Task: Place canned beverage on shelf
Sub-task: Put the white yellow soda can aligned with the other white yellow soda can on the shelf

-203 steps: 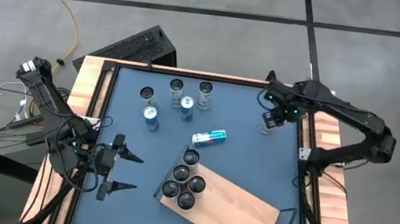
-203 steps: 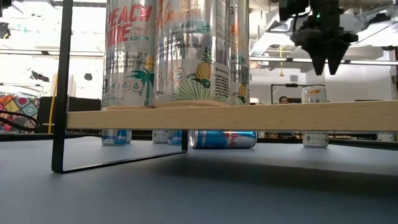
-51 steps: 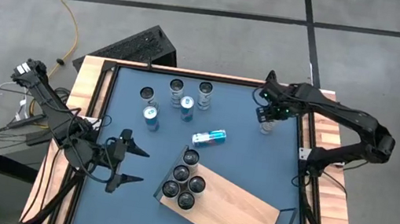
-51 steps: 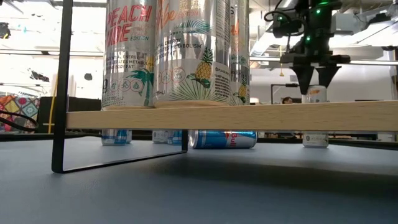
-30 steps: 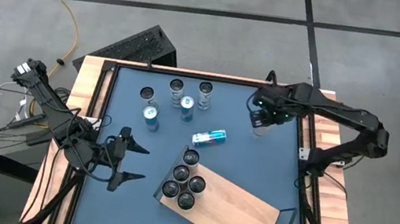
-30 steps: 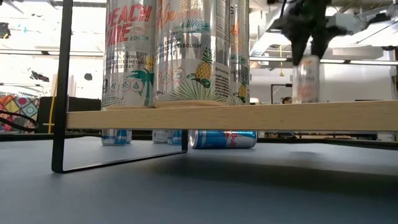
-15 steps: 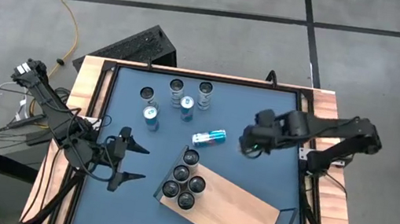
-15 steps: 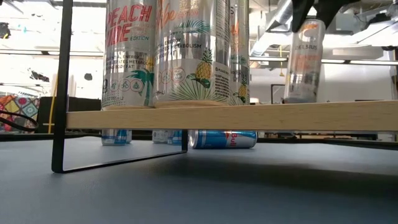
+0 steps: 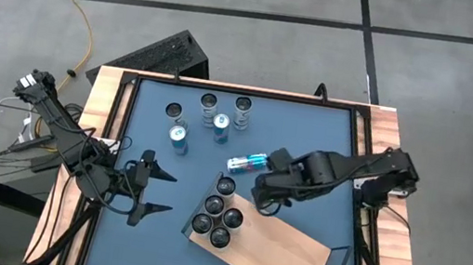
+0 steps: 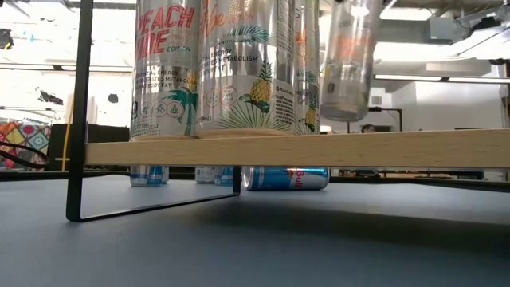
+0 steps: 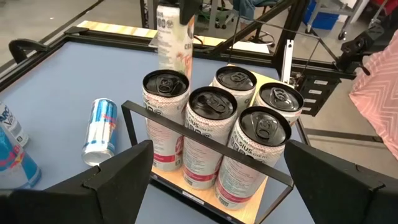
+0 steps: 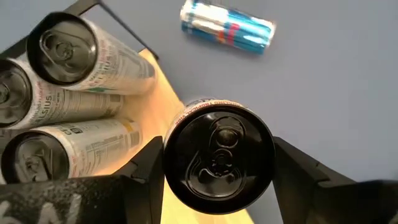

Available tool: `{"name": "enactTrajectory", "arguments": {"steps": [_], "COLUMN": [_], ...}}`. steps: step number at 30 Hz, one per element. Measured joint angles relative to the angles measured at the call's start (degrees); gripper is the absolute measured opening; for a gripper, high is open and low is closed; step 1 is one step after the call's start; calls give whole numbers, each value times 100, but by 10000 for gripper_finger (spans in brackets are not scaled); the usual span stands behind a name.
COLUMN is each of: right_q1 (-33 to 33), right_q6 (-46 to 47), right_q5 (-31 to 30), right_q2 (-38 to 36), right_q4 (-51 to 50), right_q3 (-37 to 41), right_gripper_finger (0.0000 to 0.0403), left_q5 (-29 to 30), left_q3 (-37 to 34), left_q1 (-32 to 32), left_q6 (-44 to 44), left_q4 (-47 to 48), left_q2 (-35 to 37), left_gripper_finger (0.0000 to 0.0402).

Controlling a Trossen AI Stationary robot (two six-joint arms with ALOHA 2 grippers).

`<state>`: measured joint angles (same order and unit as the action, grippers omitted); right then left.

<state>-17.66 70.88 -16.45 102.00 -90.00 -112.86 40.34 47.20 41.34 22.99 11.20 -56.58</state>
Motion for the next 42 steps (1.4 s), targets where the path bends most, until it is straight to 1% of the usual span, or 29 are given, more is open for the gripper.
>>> {"name": "enactTrajectory", "arguments": {"steps": [5, 8, 11, 17, 23, 27, 34, 42], "right_q1": [12, 13, -14, -158, -292, -335, -379, -364], "right_q6": [-247, -362, -304, -53, -14, 100, -374, -541], "right_q5": [196, 328, 325, 323, 378, 415, 463, 509], "right_q2": [328, 359, 409, 447, 548, 594, 614, 618], "right_q4": [-4, 1, -8, -17, -8, -4, 54, 45], "right_q3": [-133, -131, -141, -135, -125, -129, -125, -125], "right_gripper_finger": [207, 209, 215, 213, 231, 233, 234, 235], "left_q5": [3, 9, 14, 29, 155, 168, 153, 151], "left_q3": [0, 0, 0, 0, 0, -2, -2, -4], "left_q1": [0, 0, 0, 0, 0, 0, 0, 0], "left_q6": [5, 10, 22, 18, 17, 16, 16, -25], "left_q4": [114, 238, 259, 269, 301, 357, 359, 405], "left_q2": [0, 0, 0, 0, 0, 0, 0, 0], "left_gripper_finger": [348, 348, 348, 348, 348, 348, 348, 348]}}
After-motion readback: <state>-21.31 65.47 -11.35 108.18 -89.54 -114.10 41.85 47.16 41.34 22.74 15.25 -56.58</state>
